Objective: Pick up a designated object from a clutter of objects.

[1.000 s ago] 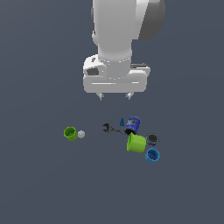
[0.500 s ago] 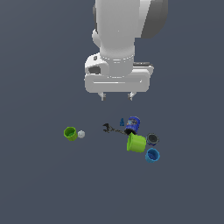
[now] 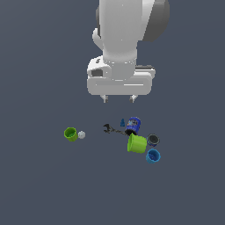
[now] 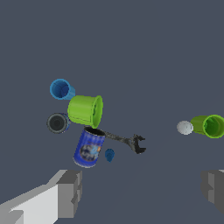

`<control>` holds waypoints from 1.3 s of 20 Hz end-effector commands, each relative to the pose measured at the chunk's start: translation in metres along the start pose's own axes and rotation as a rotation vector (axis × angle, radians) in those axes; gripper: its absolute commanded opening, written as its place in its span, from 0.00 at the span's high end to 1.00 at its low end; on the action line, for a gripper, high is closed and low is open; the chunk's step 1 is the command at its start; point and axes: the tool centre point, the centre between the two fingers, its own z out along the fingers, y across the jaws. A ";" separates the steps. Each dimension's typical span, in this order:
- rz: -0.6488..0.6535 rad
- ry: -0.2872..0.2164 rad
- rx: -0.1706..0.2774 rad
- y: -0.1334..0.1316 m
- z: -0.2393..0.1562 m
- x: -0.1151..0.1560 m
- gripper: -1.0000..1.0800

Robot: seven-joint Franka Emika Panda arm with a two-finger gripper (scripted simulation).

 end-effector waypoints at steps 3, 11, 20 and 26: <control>0.028 -0.003 0.000 -0.009 0.019 0.000 0.04; 0.124 -0.007 -0.002 -0.037 0.079 -0.006 0.04; 0.265 -0.010 -0.017 -0.072 0.162 -0.031 0.04; 0.324 -0.008 -0.027 -0.084 0.194 -0.046 0.04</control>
